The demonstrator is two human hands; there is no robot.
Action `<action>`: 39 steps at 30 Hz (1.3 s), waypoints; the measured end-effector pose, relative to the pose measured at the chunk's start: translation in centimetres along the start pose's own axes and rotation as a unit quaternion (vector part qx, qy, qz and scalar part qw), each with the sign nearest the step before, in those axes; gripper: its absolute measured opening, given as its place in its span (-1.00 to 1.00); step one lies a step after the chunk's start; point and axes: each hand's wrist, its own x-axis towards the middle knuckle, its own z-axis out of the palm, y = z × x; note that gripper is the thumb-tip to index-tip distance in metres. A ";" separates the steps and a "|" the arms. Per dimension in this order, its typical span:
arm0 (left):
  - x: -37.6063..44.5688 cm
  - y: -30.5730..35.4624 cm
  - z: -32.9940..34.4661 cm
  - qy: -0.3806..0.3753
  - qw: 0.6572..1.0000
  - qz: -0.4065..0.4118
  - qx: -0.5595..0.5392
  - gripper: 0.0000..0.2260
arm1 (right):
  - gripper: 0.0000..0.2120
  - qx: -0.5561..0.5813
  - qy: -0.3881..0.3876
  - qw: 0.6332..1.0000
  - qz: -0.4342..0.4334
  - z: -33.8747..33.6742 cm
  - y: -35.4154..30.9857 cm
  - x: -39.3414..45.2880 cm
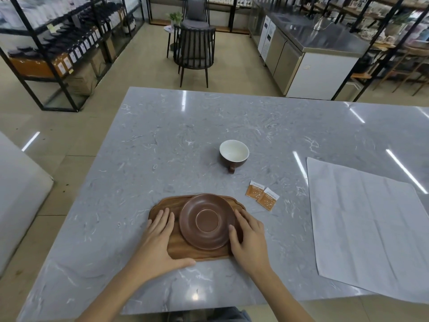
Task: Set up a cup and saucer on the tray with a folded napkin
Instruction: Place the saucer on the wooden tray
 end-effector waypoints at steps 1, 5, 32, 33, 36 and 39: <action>0.0 -0.1 0.0 -0.003 1.000 0.004 0.006 0.29 | -0.55 -0.001 0.000 1.000 0.002 0.1 -0.1 -0.1; 0.1 -0.3 -0.1 -0.005 1.000 0.011 -0.001 0.28 | -0.55 0.009 0.004 1.000 0.021 0.5 -0.4 -0.4; 1.0 0.1 -0.5 -0.033 0.979 0.003 -0.200 -0.02 | -0.56 0.018 0.020 0.999 0.035 1.2 -0.4 -0.7; 1.1 0.1 -0.5 -0.030 0.978 0.000 -0.205 -0.01 | -0.56 0.019 0.021 0.999 0.030 1.2 -0.4 -0.6; 1.2 0.1 -0.5 -0.025 0.978 -0.004 -0.209 0.02 | -0.56 0.018 0.025 0.999 0.020 1.1 -0.3 -0.6; 1.1 0.2 -0.6 -0.023 0.977 -0.005 -0.214 0.02 | -0.56 0.018 0.029 0.999 0.018 1.1 -0.4 -0.6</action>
